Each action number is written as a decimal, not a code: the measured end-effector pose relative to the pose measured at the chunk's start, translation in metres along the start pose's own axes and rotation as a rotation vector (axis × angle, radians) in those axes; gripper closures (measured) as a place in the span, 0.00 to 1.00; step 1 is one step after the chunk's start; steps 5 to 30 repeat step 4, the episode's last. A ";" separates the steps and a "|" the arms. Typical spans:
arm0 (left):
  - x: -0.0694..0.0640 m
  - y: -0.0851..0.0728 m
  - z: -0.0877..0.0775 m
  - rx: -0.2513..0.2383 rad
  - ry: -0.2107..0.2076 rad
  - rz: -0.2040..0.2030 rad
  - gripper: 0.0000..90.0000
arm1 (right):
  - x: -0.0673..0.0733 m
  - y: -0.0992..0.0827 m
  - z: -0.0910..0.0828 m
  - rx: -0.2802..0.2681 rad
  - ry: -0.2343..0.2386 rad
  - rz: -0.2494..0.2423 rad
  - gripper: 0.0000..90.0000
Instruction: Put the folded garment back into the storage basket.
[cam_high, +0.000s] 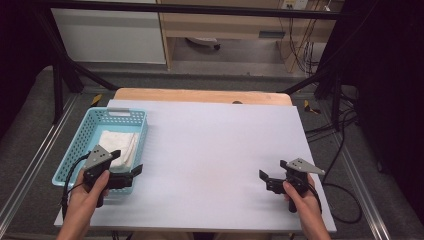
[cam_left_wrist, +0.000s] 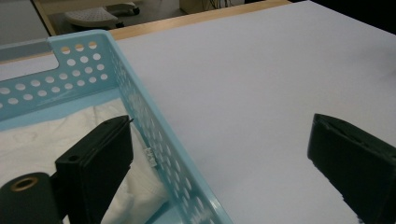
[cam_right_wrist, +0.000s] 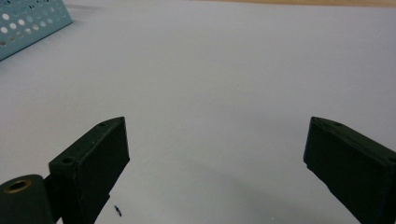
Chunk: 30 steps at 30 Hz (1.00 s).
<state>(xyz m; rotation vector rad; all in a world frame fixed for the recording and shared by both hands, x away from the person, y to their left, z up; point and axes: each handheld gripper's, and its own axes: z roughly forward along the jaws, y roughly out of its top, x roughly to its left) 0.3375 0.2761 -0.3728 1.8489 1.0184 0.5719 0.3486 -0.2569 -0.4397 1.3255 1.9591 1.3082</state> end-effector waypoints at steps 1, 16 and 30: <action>0.000 0.000 0.000 -0.003 0.004 -0.002 0.08 | 0.000 -0.002 0.001 0.007 0.004 -0.004 0.08; -0.001 0.002 -0.002 -0.013 0.008 0.005 0.08 | 0.002 -0.006 0.004 0.022 0.004 -0.014 0.08; -0.001 0.002 -0.002 -0.013 0.008 0.005 0.08 | 0.002 -0.006 0.004 0.022 0.004 -0.014 0.08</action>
